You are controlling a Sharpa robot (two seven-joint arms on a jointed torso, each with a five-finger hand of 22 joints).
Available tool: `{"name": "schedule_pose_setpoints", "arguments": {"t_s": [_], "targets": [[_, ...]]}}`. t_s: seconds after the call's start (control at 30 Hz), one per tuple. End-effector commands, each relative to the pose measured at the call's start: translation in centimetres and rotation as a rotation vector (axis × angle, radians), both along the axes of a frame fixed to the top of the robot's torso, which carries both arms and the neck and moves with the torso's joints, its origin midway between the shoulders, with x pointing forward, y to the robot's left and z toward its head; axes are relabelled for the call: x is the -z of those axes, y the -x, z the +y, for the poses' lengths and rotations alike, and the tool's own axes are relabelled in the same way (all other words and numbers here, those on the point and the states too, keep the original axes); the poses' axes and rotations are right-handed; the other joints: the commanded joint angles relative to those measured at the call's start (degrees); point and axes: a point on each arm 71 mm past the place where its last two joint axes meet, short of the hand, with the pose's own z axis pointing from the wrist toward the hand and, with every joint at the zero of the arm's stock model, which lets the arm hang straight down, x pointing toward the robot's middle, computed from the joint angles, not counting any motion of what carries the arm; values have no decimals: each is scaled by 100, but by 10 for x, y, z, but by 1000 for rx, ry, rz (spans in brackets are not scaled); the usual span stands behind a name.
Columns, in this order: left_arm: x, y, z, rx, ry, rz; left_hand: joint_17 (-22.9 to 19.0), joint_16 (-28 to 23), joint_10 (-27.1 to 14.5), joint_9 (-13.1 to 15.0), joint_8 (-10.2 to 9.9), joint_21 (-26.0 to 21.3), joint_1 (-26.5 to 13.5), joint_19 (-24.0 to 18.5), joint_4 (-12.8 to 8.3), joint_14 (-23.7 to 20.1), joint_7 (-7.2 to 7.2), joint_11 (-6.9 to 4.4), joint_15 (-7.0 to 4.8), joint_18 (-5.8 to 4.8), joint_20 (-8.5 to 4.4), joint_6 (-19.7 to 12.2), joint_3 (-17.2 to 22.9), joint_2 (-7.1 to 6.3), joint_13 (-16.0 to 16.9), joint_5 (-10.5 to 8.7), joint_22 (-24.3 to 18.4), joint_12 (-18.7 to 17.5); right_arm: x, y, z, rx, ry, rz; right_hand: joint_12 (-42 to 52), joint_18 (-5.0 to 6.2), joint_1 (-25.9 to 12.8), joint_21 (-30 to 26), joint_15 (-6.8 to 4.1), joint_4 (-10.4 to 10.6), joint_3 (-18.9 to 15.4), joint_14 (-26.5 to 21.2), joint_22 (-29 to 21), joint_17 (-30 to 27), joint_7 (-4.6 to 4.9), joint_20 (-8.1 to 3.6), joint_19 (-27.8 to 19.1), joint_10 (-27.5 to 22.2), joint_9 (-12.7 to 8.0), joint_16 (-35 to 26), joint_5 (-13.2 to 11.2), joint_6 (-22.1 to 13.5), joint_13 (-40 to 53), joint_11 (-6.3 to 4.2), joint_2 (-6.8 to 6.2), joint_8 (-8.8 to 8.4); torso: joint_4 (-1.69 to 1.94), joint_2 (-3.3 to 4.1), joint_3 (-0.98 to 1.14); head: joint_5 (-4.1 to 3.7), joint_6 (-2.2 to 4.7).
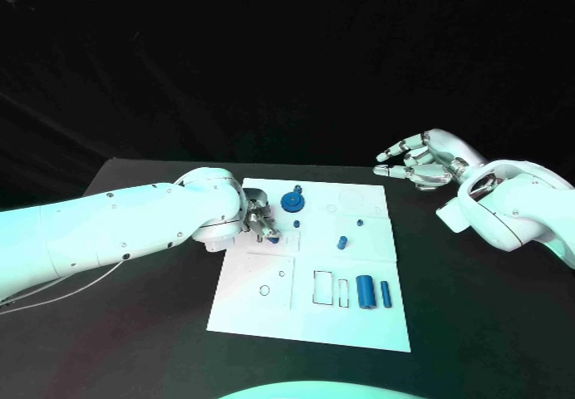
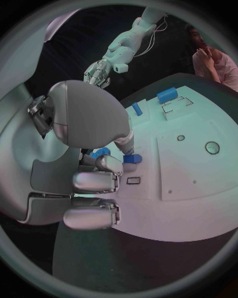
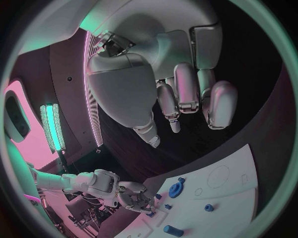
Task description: Assemble the parts on the task board
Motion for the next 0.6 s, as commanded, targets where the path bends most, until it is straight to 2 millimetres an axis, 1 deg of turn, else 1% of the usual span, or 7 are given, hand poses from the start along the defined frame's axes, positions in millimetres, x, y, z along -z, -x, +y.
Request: {"name": "schedule_pose_setpoints", "arguments": {"t_s": [0.03, 0.2, 0.33, 0.53, 0.6], "targets": [[2, 2, 0, 1, 6, 0, 10, -20, 46, 13, 28, 25, 0, 51, -902, 229, -69, 6, -39, -91, -41, 88, 947, 41, 8, 12, 221, 30, 0, 0, 1, -8, 9, -1, -19, 29, -53, -23, -26, 13, -24, 402, -1, 708, -12, -1, -28, -35, 9, -32, 32, -27, 104, 1, 4, 29, -7, -4, 6, 10, 6], [-1, 4, 3, -25, 50, -9, 10, -21, 70, 19, 36, 30, -16, 57, -936, 229, -74, 1, -45, -93, -46, 101, 990, 29, 32, 12, 233, 47, 0, 0, 0, -6, 9, -2, -20, 30, -61, -28, -28, 22, -33, 401, -3, 703, -14, -1, -29, -36, 11, -36, 35, -25, 102, -1, 5, 40, -1, -2, 3, -3, 0], [-4, 5, 6, -47, 77, -31, 13, -20, 94, 24, 44, 36, -30, 64, -970, 230, -79, -5, -50, -95, -51, 117, 1036, 16, 59, 13, 246, 66, 0, 1, -1, -5, 9, -2, -20, 29, -69, -27, -29, 31, -40, 401, -1, 702, -16, -2, -27, -37, 12, -37, 40, -25, 100, -2, 8, 48, 4, -1, 7, -9, -6], [-6, 9, 10, -65, 117, -65, 16, -19, 123, 33, 58, 42, -61, 71, -1015, 231, -86, -13, -58, -98, -60, 142, 1114, -13, 86, 14, 260, 85, 0, 1, -1, -4, 9, -3, -22, 30, -75, -31, -30, 40, -46, 401, -3, 702, -17, -3, -28, -39, 13, -37, 45, -26, 96, -3, 11, 55, 5, 0, 8, -8, -22], [-4, 13, 11, -68, 125, -74, 15, -21, 130, 35, 62, 46, -71, 75, -1029, 230, -88, -15, -60, -99, -62, 149, 1144, -22, 92, 15, 267, 88, 0, 0, -1, -5, 9, -2, -22, 30, -75, -31, -30, 40, -46, 401, -3, 702, -17, -3, -28, -39, 13, -37, 45, -26, 96, -3, 11, 55, 2, -3, 8, 11, -18]]}}
